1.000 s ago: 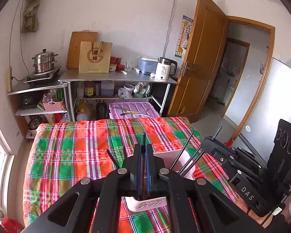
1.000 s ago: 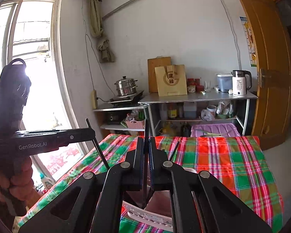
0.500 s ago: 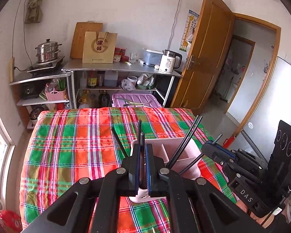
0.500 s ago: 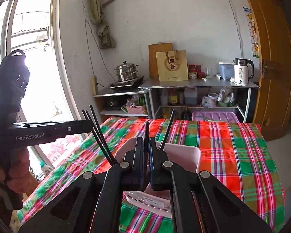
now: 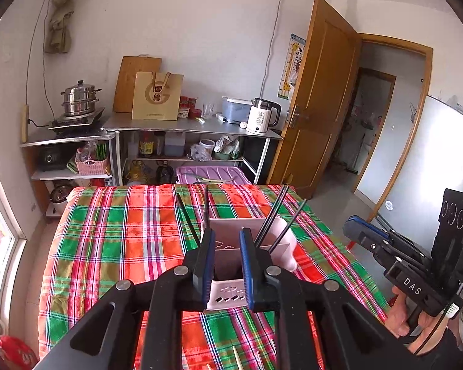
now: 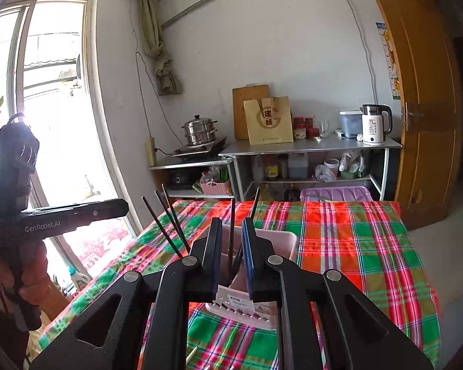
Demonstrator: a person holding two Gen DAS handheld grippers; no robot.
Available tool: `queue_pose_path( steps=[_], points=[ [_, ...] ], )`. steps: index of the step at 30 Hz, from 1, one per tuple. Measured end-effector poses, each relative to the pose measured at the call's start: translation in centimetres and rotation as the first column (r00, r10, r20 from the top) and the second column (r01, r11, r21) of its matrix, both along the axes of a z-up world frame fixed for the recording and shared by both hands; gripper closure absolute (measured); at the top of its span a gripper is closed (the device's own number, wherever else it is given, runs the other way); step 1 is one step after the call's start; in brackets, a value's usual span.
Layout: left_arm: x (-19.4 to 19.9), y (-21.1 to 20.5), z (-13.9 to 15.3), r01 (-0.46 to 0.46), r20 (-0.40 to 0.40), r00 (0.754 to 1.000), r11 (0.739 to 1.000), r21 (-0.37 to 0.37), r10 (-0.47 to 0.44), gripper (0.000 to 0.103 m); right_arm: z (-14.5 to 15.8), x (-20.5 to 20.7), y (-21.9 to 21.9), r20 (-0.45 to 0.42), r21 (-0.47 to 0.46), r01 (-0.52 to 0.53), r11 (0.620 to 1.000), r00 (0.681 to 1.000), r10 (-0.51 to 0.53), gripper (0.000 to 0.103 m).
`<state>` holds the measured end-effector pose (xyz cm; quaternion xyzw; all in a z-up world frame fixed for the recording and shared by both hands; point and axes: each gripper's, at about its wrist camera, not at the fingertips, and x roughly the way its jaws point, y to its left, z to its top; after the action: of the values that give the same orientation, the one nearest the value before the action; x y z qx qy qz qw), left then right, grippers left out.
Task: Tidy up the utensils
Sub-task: 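Move both grippers back down to the remaining chopsticks on the cloth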
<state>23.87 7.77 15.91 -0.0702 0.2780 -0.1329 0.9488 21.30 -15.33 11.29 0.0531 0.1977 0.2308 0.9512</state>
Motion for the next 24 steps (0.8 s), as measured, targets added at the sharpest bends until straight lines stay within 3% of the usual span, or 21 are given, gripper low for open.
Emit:
queue_pose_path(
  steps=[6, 12, 24],
  points=[
    [-4.9, -0.3, -1.1, 0.000, 0.034, 0.999, 1.000, 0.003, 0.000, 0.087, -0.8, -4.3, -1.8, 0.003, 0.019, -0.013, 1.000, 1.000, 0.013, 0.090],
    [-9.1, -0.9, -4.0, 0.022, 0.034, 0.999, 1.000, -0.015, -0.022, 0.087, -2.7, -7.6, -3.7, -0.029, 0.048, -0.001, 0.999, 1.000, 0.002, 0.090],
    [-12.7, -1.8, -10.5, 0.016, -0.068, 0.998, 1.000, -0.004, -0.017, 0.087, -6.7, -10.8, -3.6, -0.107, 0.037, -0.013, 0.999, 0.994, 0.017, 0.090]
  ],
)
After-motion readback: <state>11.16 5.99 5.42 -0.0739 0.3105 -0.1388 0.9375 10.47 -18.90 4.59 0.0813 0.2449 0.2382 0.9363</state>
